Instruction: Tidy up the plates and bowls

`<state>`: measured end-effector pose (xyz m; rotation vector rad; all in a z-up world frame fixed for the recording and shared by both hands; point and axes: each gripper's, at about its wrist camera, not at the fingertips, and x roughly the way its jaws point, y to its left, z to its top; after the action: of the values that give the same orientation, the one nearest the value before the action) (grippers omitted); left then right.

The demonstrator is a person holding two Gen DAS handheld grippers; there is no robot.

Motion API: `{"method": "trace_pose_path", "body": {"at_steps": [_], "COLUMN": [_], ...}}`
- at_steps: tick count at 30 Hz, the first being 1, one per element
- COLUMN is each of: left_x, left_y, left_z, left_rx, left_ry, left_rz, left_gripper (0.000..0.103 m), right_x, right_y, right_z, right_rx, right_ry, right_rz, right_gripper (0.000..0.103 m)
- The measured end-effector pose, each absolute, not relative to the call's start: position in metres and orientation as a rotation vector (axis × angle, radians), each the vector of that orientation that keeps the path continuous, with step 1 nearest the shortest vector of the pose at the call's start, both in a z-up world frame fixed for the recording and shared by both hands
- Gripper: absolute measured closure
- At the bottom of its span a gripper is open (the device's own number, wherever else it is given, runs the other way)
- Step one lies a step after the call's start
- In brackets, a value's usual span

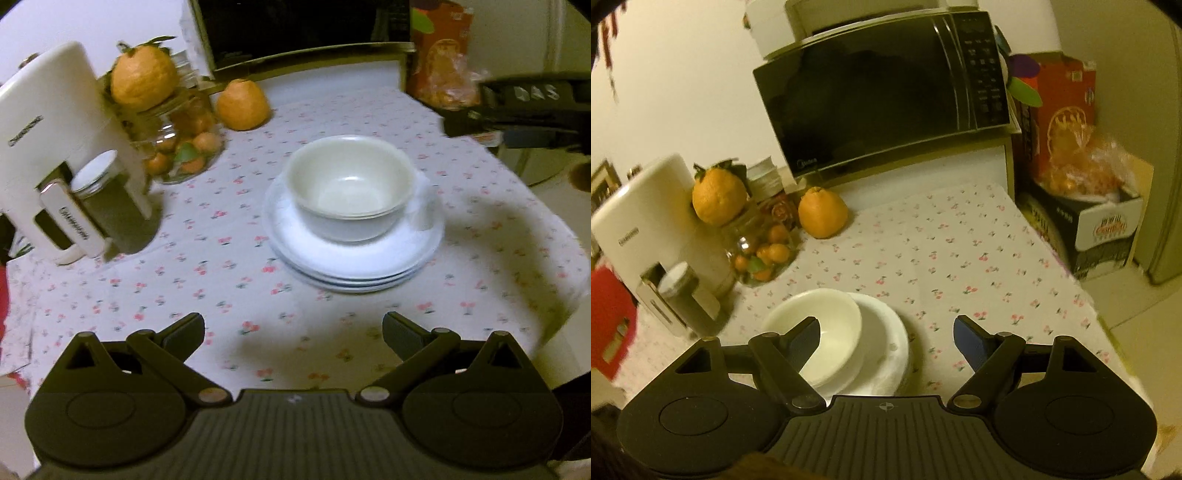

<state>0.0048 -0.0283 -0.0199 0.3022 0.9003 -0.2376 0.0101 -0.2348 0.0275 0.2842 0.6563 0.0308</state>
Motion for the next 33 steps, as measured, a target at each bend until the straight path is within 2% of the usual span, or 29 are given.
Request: {"method": "trace_pose_path", "body": {"at_steps": [8,11,17,33], "left_x": [0.008,0.006,0.007,0.002], "left_y": [-0.014,-0.013,-0.009,-0.028], "left_z": [-0.022,-0.019,-0.012,-0.009], "left_rx": [0.181,0.148,0.055,0.067], "left_ry": [0.901,0.888,0.898,0.893], "left_rz": [-0.128,-0.071,-0.015,0.029], "left_gripper": [0.0,0.0,0.0,0.0], "right_x": [-0.004,-0.013,-0.023,-0.022], "right_y": [-0.214,-0.202,-0.192,-0.197], "right_z": [0.016,0.016,0.013,0.01], "right_rx": [0.208,0.174,0.154,0.16], "right_ry": [0.746,0.765,0.815,0.849], "right_rz": [0.093,0.101,0.068,0.024], "right_gripper": [0.022,0.015,0.014,0.009]}}
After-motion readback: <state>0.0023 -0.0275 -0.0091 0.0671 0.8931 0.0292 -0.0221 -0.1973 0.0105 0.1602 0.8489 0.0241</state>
